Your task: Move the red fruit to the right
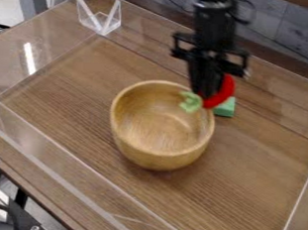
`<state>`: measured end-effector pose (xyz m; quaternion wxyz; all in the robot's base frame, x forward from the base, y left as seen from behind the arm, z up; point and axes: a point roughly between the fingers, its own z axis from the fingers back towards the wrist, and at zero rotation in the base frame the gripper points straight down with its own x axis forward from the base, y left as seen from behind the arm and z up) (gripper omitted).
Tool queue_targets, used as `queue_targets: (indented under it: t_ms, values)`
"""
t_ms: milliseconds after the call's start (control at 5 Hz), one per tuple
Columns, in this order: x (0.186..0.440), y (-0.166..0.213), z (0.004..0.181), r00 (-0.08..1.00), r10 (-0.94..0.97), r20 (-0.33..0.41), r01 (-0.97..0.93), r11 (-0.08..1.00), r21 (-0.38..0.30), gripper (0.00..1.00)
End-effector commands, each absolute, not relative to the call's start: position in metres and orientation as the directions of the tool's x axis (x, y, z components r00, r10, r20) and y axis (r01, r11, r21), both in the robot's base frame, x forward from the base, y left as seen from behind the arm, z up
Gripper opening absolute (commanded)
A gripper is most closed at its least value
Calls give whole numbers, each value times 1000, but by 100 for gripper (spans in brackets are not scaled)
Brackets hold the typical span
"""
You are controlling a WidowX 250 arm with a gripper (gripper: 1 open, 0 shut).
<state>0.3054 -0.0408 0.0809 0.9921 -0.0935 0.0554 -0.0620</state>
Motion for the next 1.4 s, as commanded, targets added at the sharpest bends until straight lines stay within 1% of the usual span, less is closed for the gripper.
queue_targets:
  t_ms: [0,600,1000,1200]
  values:
    - [305,-53,92,991,-126,-43,117,977,-181,0]
    - [283,-77,70,989,-137,-54,126,975,-182,0]
    - [268,-95,46,997,43,-65,-54,982,-183,0]
    - [264,-101,50,993,96,-67,-107,978,-178,0]
